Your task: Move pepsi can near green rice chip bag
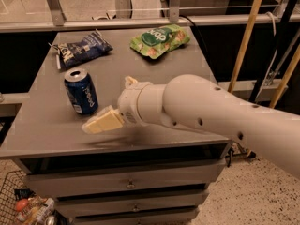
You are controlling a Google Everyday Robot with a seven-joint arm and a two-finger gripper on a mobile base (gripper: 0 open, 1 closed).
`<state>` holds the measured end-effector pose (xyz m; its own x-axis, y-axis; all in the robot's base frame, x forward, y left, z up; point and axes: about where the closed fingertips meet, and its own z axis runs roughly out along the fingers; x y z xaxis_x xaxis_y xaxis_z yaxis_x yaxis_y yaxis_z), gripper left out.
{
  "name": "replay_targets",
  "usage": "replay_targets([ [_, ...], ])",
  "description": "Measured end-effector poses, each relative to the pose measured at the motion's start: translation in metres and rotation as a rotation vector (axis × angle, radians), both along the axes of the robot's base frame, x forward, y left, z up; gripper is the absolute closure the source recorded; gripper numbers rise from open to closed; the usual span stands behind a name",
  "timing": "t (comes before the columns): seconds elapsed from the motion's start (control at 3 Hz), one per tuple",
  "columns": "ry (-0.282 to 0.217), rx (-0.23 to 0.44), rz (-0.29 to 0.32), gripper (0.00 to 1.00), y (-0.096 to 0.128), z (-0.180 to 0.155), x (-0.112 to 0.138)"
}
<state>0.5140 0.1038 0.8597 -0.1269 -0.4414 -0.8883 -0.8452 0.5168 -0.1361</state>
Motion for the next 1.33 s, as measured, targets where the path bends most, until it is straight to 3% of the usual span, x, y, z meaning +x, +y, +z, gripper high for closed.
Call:
replay_targets([
  [0.33, -0.013, 0.047, 0.01, 0.0, 0.021, 0.003, 0.005],
  [1.0, 0.01, 0.13, 0.071, 0.0, 0.058, -0.006, 0.014],
  [1.33, 0.016, 0.167, 0.087, 0.18, 0.067, -0.014, 0.02],
])
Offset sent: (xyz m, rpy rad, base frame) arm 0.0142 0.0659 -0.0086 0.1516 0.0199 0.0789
